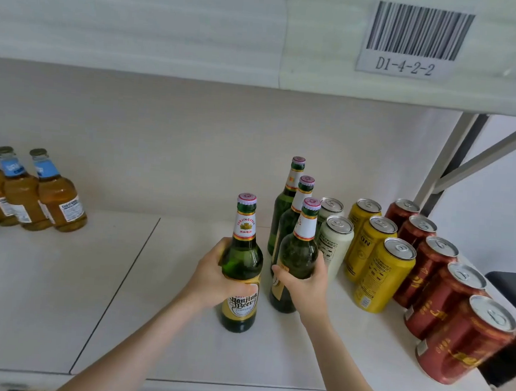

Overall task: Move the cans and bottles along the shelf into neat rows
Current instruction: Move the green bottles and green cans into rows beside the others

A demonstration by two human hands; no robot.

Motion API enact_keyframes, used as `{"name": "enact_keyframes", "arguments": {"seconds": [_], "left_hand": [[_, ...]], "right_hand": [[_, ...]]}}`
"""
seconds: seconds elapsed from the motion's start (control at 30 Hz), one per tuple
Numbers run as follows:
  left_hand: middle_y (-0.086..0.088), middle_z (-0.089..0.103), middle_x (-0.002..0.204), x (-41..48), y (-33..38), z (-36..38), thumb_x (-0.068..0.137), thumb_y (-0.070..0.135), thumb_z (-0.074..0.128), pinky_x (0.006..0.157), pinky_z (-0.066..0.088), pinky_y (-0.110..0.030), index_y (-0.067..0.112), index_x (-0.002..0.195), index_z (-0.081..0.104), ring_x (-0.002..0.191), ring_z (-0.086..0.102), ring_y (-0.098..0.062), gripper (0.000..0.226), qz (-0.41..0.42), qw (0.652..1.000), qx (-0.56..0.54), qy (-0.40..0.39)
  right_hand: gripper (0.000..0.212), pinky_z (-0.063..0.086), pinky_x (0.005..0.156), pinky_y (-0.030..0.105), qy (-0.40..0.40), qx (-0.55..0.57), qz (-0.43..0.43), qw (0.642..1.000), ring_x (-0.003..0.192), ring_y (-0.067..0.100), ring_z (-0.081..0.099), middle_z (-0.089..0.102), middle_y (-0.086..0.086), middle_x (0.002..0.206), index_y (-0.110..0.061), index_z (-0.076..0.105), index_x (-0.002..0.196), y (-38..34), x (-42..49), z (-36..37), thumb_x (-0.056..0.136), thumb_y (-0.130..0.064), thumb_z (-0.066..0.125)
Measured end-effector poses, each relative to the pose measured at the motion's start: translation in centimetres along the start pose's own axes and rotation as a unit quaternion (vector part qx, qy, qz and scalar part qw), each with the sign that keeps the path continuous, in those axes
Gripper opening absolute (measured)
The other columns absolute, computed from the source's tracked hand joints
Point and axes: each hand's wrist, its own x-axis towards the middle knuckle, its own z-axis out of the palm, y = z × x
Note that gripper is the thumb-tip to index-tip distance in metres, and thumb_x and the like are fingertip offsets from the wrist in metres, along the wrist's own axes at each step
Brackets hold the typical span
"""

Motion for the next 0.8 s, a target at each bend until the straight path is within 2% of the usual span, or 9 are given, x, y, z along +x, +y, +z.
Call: {"name": "enact_keyframes", "arguments": {"seconds": [0.2,0.37,0.53,0.67,0.8], "left_hand": [[0.019,0.068,0.107,-0.4,0.0,0.0,0.042,0.038,0.089,0.091,0.056,-0.045,0.051,0.108,0.055,0.106,0.065,-0.014,0.076,0.016,0.999,0.031,-0.026],[0.021,0.068,0.108,-0.8,-0.3,-0.1,0.042,0.038,0.090,0.086,0.057,-0.036,0.050,0.109,0.055,0.105,0.065,-0.009,0.076,0.027,0.999,0.019,-0.019],[0.018,0.069,0.111,-1.2,-0.4,-0.7,0.052,0.024,0.094,0.087,0.056,-0.030,0.045,0.110,0.060,0.107,0.064,-0.003,0.070,0.018,0.999,0.001,-0.042],[0.011,0.072,0.112,-2.0,-0.2,-1.8,0.056,0.041,0.086,0.083,0.054,-0.025,0.042,0.109,0.066,0.107,0.067,-0.007,0.057,-0.013,0.996,-0.041,-0.077],[0.004,0.075,0.108,-2.8,-0.4,-1.5,0.054,0.048,0.083,0.072,0.056,-0.020,0.036,0.108,0.067,0.101,0.070,-0.013,0.058,-0.047,0.994,-0.082,-0.063]], "right_hand": [[0.074,0.053,0.093,0.035,0.002,-0.013,0.005,1.000,0.115,0.014,0.054,0.056,-0.003,0.123,-0.029,0.050,0.120,0.6,0.4,0.1,0.059,-0.026,0.091],[0.075,0.047,0.080,0.015,-0.011,0.000,0.033,0.999,0.107,-0.002,0.053,0.055,-0.021,0.115,-0.040,0.045,0.116,0.5,0.0,-0.2,0.058,-0.030,0.092],[0.076,0.050,0.085,0.026,-0.006,-0.009,0.078,0.997,0.108,0.004,0.055,0.058,-0.008,0.116,-0.028,0.050,0.122,1.8,-1.9,-2.4,0.058,-0.027,0.093],[0.068,0.049,0.079,0.024,-0.008,-0.019,0.102,0.995,0.105,0.005,0.057,0.060,-0.005,0.113,-0.030,0.054,0.116,2.6,-4.2,-4.2,0.060,-0.021,0.093],[0.062,0.052,0.076,0.025,-0.048,-0.036,0.106,0.993,0.098,0.014,0.061,0.063,-0.002,0.105,-0.025,0.057,0.112,2.7,-6.8,-4.5,0.062,-0.019,0.092]]}}
